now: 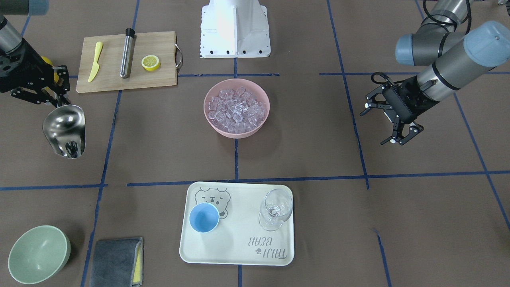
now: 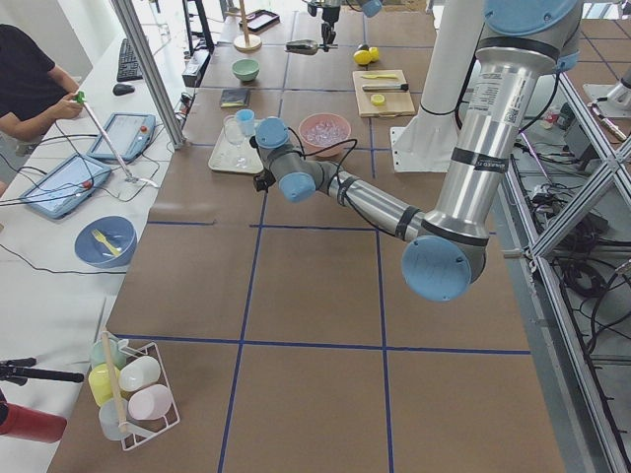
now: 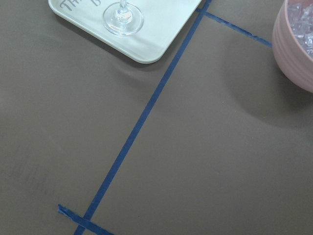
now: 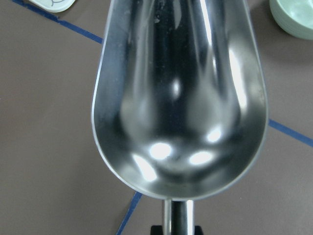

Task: Put ice in cup with scoop
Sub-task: 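Grasp the metal scoop handle with the right gripper and lift it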

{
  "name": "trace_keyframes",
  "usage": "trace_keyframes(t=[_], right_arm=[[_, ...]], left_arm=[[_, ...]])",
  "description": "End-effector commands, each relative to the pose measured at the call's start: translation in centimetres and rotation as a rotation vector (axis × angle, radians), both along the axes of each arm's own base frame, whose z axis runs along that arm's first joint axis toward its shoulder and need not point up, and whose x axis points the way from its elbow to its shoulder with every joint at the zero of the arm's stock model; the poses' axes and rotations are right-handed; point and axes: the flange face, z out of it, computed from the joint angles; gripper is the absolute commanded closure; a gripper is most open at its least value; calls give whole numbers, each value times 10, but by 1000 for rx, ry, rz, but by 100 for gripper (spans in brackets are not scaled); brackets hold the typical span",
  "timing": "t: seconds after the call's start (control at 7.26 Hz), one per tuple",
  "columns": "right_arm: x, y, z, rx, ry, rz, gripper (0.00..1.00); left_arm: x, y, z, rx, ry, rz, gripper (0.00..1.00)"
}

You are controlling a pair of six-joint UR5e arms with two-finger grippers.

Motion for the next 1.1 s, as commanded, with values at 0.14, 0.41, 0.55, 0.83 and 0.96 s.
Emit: trace_keyframes(t=[0.14, 0.41, 0.55, 0.83, 0.96], right_arm=[[-33, -50, -103, -14, 57, -26, 100], [-66, -59, -166, -40, 135, -80, 100], [-60, -57, -173, 3, 138, -83, 100], [-82, -43, -177, 36, 139, -152, 100], [-95, -36, -176, 90, 152, -221, 100]], left_arm=[[1, 0, 0, -3, 0, 3, 0], [5, 2, -2, -4, 3, 10, 0], [9, -3, -6, 0, 5, 10, 0], [21, 2, -9, 3, 7, 30, 0], [32, 5, -16, -12, 16, 36, 0]])
